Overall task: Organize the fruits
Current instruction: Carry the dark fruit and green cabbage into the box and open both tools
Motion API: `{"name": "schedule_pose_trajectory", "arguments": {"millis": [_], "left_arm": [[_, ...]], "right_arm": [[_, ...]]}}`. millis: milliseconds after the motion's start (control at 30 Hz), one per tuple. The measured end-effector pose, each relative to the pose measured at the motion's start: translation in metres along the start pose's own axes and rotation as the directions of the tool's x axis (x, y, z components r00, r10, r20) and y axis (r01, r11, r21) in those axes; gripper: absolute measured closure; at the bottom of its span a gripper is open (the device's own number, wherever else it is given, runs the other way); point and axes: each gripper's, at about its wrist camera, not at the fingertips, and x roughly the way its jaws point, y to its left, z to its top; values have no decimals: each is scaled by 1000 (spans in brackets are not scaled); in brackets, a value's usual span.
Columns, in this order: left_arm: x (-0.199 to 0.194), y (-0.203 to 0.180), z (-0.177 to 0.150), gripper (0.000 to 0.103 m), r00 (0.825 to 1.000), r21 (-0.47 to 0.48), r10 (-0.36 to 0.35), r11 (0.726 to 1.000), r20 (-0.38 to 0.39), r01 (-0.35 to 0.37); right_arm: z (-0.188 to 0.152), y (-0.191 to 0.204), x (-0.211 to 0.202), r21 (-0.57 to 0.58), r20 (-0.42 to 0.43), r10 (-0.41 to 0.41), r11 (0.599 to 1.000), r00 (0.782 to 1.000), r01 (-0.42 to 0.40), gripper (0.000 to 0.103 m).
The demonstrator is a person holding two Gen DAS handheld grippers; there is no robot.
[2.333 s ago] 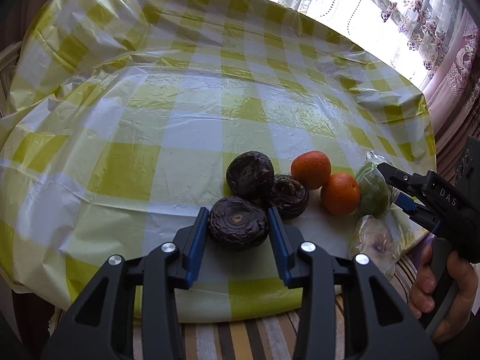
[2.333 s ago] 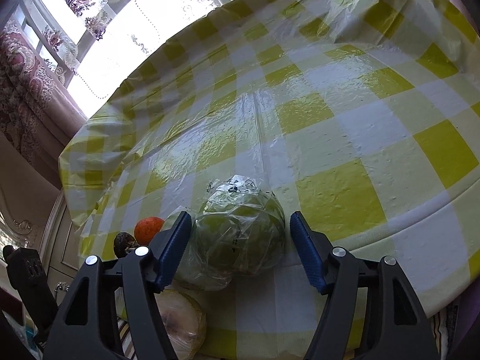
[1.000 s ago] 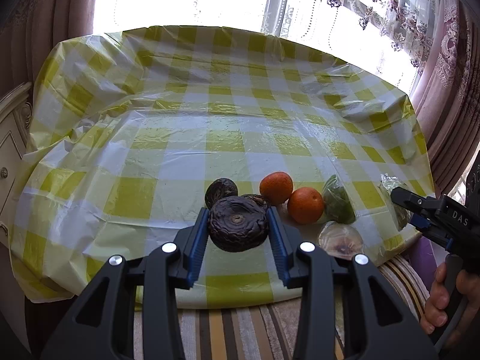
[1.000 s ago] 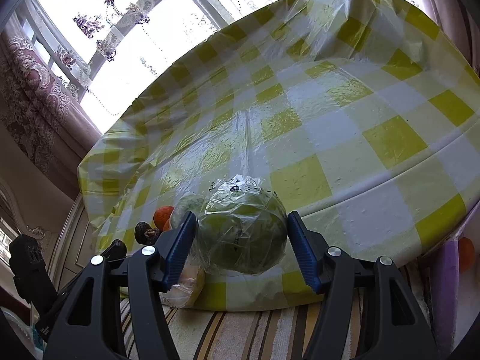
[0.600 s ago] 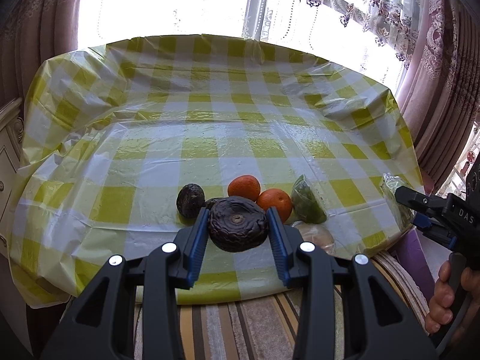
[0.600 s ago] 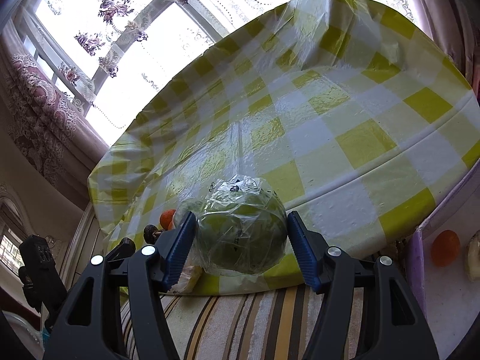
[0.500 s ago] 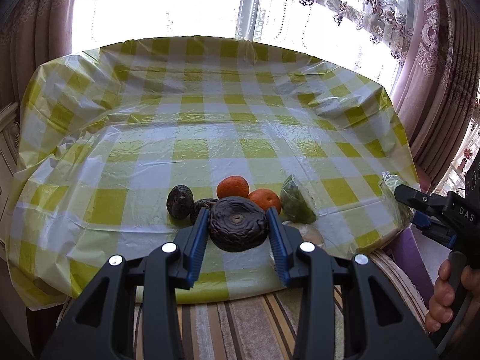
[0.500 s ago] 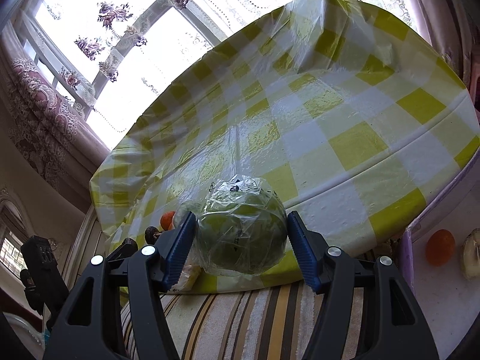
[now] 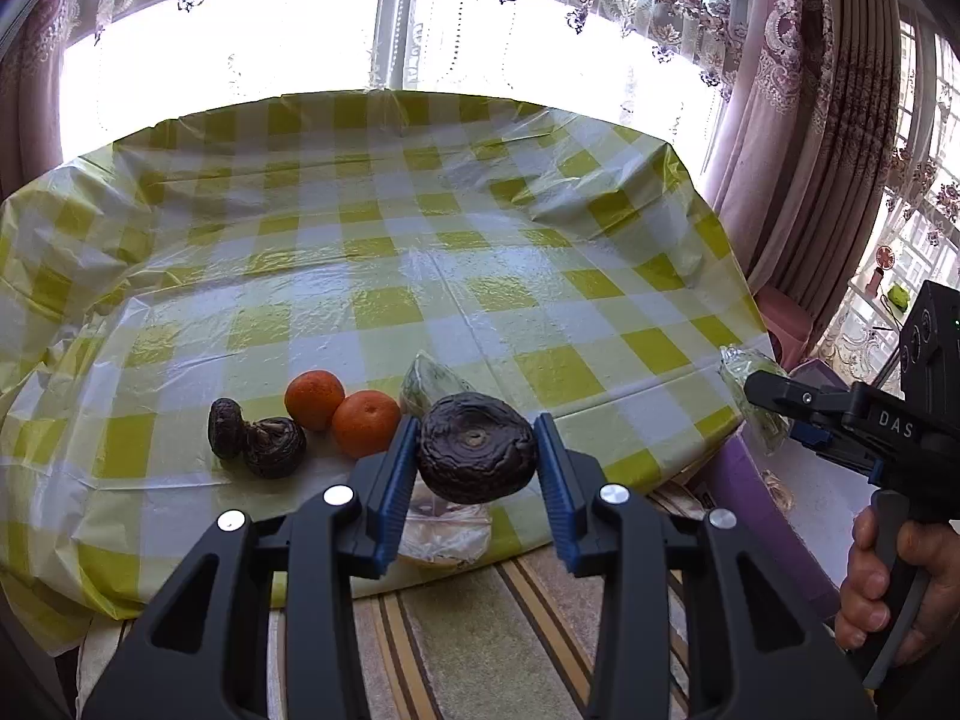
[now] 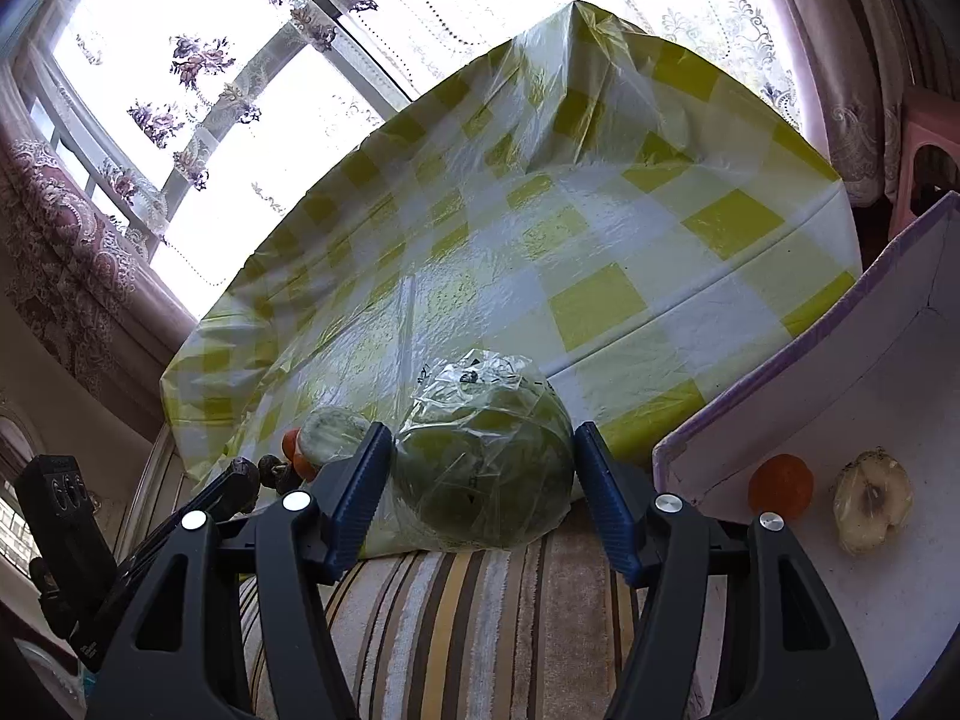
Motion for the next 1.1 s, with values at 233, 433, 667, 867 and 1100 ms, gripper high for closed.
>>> {"name": "schedule_pose_trajectory", "arguments": {"millis": [233,433,667,867,1100], "left_arm": [[13,-45,4,64,997,77,-81,994,-19,82],[29,-94,6,64,983,158,-172,971,-61,179],[59,-166,2,64,949,276,-269,911,-164,306],[91,-226,-6,64,920,386,-279,844,-274,371],[131,-270,-29,64,896,509,-193,766,-399,392]], "right_arm": [[8,-40,-29,-2,39,-170,985,985,170,41],[17,-84,-49,26,51,-303,953,952,302,41],[21,-127,-50,62,15,-401,915,916,400,41],[23,-147,-36,61,-40,-449,891,893,450,41],[26,-159,-18,6,-94,-514,856,852,517,41]]}}
